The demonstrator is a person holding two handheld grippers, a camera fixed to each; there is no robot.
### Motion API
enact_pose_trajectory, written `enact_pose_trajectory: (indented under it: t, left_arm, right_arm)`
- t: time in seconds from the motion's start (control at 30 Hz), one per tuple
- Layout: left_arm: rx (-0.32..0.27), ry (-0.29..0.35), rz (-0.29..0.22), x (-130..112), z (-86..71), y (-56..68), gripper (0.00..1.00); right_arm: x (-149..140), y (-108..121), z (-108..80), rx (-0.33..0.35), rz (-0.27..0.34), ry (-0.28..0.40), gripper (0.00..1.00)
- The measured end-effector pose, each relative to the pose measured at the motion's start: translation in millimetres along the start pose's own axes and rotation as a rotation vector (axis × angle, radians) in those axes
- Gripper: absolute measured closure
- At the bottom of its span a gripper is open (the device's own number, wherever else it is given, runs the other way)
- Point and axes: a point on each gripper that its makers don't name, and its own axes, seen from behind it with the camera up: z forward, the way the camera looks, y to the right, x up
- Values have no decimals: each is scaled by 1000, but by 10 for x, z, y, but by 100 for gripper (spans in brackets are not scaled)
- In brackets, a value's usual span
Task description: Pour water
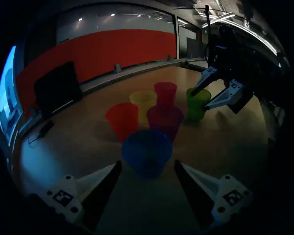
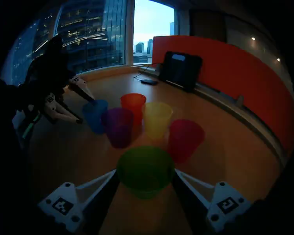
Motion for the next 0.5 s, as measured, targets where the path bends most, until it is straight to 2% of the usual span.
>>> enact_pose_trajectory:
  t: [0.3,0.5]
  left_arm:
    - [5,17,8,65,-84,8,0]
    - [18,37,-9,118,-152,-10,0]
  right_arm:
    - [-66,-22,-6,-6,13,-7,8]
    - [-62,-18,-80,-16,24,-3,0]
